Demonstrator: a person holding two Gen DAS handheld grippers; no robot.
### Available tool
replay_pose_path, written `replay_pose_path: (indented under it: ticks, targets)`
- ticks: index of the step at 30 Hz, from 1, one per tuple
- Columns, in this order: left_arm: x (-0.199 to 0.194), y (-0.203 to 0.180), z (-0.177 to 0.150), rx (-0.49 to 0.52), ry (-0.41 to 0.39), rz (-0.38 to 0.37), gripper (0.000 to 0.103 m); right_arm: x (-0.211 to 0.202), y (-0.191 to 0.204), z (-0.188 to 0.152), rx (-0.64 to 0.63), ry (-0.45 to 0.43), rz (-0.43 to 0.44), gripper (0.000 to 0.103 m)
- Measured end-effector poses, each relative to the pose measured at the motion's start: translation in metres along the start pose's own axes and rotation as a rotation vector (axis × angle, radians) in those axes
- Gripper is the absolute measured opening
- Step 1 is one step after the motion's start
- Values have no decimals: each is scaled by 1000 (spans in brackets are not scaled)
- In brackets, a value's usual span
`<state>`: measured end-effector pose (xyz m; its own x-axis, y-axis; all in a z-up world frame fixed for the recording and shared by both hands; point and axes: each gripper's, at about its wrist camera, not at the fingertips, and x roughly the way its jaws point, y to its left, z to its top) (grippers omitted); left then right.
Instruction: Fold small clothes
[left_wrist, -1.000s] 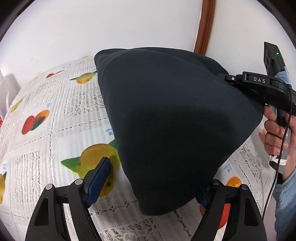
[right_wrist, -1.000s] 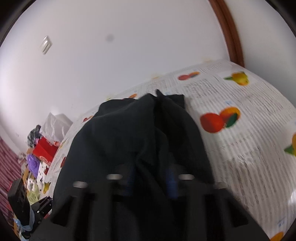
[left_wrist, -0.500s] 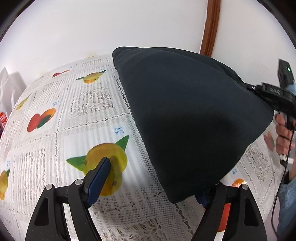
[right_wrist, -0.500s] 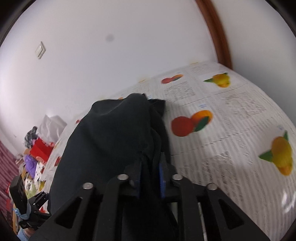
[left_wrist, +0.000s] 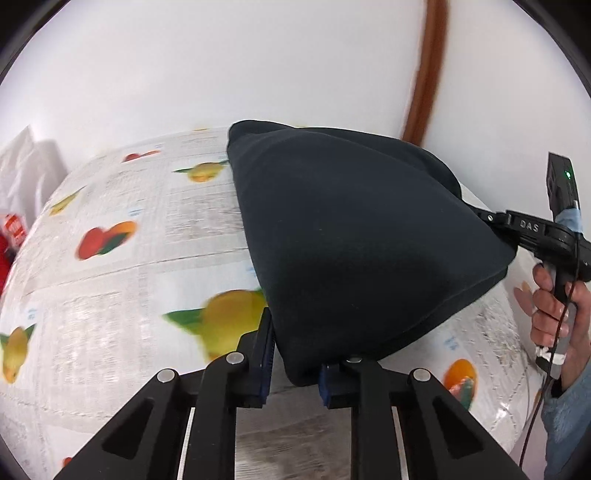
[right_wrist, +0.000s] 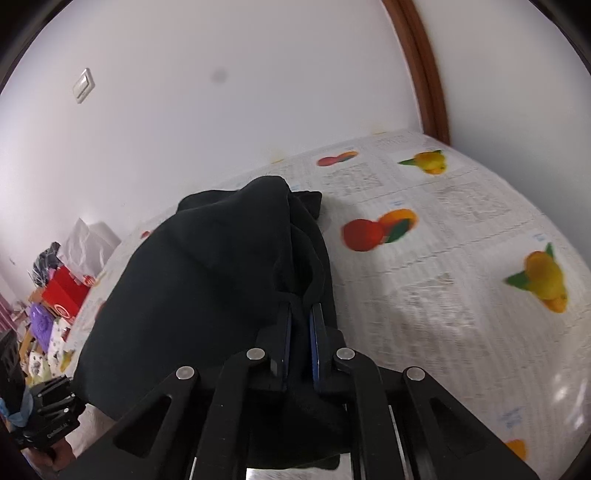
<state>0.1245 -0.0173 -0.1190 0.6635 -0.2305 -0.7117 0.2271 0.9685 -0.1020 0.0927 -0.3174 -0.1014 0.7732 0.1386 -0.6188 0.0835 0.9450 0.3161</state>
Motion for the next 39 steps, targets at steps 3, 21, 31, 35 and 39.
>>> replay_pose_path:
  ticks: [3,21,31,35,39]
  targets:
    - [-4,22,-3,-45,5,25,18,13,23,0,-25,18,32,8]
    - [-66,50,-9,-47,-49,-53,40,-50,67,-19,-221,-20,-37,20]
    - [-4,45,23,17,23,-9,49,-20,72,-51,-256,41,-106,23]
    - [-5,40,12,77,30,23,54,-30,79,-36,-301,52,-101,25]
    - [-11,45,26,42,16,-1,53,-20,94,-3,-307,12,-57,37]
